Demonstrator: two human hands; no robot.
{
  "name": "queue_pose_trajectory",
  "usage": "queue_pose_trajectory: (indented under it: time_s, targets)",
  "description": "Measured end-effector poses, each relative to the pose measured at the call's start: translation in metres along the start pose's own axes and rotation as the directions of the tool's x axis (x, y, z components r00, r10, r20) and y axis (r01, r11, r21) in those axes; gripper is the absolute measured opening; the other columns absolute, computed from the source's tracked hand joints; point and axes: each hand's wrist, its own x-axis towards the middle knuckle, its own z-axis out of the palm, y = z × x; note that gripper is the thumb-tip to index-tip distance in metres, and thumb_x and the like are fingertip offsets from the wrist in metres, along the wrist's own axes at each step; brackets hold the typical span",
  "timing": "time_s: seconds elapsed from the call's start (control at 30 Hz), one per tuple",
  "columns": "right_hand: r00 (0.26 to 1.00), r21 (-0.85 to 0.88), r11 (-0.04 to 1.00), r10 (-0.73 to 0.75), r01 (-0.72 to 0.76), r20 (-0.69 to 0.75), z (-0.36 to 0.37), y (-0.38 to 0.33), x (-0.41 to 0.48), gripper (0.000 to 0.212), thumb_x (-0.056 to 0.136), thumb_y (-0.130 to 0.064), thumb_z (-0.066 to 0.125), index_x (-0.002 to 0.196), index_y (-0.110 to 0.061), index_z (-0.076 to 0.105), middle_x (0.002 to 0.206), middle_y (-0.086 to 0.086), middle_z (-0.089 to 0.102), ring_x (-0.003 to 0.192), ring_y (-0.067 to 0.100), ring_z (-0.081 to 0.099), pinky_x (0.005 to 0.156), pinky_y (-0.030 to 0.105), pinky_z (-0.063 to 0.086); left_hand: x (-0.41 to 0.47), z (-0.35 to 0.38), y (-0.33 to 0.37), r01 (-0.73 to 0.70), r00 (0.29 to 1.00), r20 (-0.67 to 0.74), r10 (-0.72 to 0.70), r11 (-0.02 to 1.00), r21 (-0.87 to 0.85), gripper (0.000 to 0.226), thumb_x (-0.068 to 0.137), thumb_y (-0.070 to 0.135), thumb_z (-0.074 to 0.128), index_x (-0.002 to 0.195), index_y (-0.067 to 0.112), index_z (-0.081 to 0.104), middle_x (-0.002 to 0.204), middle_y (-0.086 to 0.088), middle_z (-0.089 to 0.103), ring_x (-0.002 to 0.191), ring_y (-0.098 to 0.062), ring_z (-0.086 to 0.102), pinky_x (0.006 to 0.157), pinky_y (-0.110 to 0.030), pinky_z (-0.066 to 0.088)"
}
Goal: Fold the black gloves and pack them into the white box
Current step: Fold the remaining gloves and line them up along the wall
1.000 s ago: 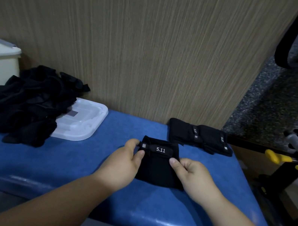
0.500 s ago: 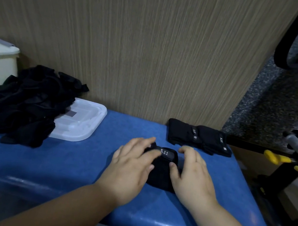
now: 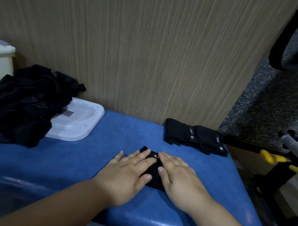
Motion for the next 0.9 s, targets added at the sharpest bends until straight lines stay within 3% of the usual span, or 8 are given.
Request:
queue_pose_trajectory:
  time_s: [0.23,0.33,0.43,0.53,0.6,0.7,0.8,0.9]
  targets:
    - [0.999,-0.019,0.999,0.034,-0.034,-0.026,-0.004,-0.005,0.0,0.051,0.101,-0.044,0.03,0.148,-0.025,0.031,0.151,-0.01,0.034,0.14,0.015,0.024,0.116,0.03,0.018,-0.004,-0.005,-0.01,0.06,0.998,0.035,-0.06,0.998,0.016,0.051,0.102,0.044,0.018,0.149,0.046,-0.002,0.16,0.016,-0.007,0.147,-0.007,-0.006,0.118,-0.047,-0.008]
    - [0.996,0.007,0.998,0.055,-0.055,-0.069,-0.008,-0.009,-0.001,0.046,0.096,-0.049,0.041,0.132,-0.025,0.052,0.127,-0.001,0.055,0.123,0.02,0.043,0.105,0.029,0.033,-0.005,-0.009,-0.021,0.175,0.984,-0.046,-0.174,0.985,0.007,0.051,0.102,0.045,0.02,0.15,0.044,0.001,0.161,0.012,0.001,0.148,-0.012,-0.007,0.119,-0.047,-0.005]
    - [0.987,0.108,0.989,0.114,-0.102,-0.111,-0.01,-0.014,-0.005,0.042,0.089,-0.052,0.054,0.122,-0.027,0.058,0.108,-0.004,0.06,0.108,0.016,0.055,0.089,0.024,0.042,-0.007,-0.015,-0.029,0.293,0.934,-0.202,-0.295,0.955,-0.043,0.053,0.1,0.046,0.031,0.149,0.029,0.02,0.157,0.004,0.022,0.146,-0.018,0.013,0.118,-0.038,0.014]
    - [0.979,0.192,0.972,0.159,-0.133,-0.125,-0.011,-0.018,-0.007,0.055,0.085,-0.053,0.06,0.132,-0.026,0.047,0.081,-0.015,0.054,0.089,0.012,0.055,0.067,0.018,0.039,-0.01,-0.022,-0.027,0.356,0.877,-0.313,-0.363,0.931,-0.081,0.043,0.095,0.054,0.037,0.124,0.024,0.046,0.126,0.006,0.05,0.12,-0.019,0.041,0.099,-0.032,0.034]
    - [0.978,0.224,0.964,0.174,-0.144,-0.118,-0.01,-0.022,-0.006,0.06,0.083,-0.054,0.061,0.133,-0.025,0.043,0.069,-0.014,0.05,0.078,0.009,0.051,0.056,0.014,0.033,-0.01,-0.025,-0.022,0.385,0.873,-0.256,-0.415,0.909,-0.161,0.04,0.091,0.059,0.04,0.104,0.023,0.053,0.107,0.007,0.058,0.106,-0.019,0.05,0.092,-0.034,0.041]
    - [0.974,0.267,0.951,0.194,-0.158,-0.114,-0.007,-0.025,-0.004,0.062,0.082,-0.055,0.063,0.133,-0.026,0.04,0.065,-0.012,0.051,0.073,0.007,0.052,0.052,0.017,0.032,-0.01,-0.029,-0.014,0.392,0.892,-0.112,-0.437,0.874,-0.287,0.041,0.087,0.062,0.047,0.085,0.021,0.054,0.087,0.006,0.063,0.089,-0.017,0.059,0.08,-0.035,0.049]
    - [0.973,0.295,0.942,0.202,-0.161,-0.115,-0.004,-0.027,-0.002,0.063,0.081,-0.054,0.063,0.132,-0.028,0.038,0.065,-0.011,0.051,0.073,0.009,0.052,0.051,0.017,0.03,-0.007,-0.031,-0.011,0.369,0.895,-0.058,-0.441,0.809,-0.458,0.032,0.086,0.051,0.057,0.08,0.021,0.051,0.081,0.006,0.061,0.078,-0.013,0.06,0.068,-0.029,0.049]
    - [0.973,0.322,0.933,0.204,-0.16,-0.106,-0.001,-0.03,0.002,0.059,0.082,-0.053,0.063,0.13,-0.03,0.038,0.064,-0.011,0.051,0.071,0.009,0.051,0.05,0.017,0.03,-0.001,-0.03,-0.013,0.297,0.89,-0.03,-0.456,0.626,-0.721,0.023,0.085,0.037,0.064,0.088,0.017,0.052,0.086,-0.001,0.062,0.082,-0.02,0.066,0.07,-0.04,0.058]
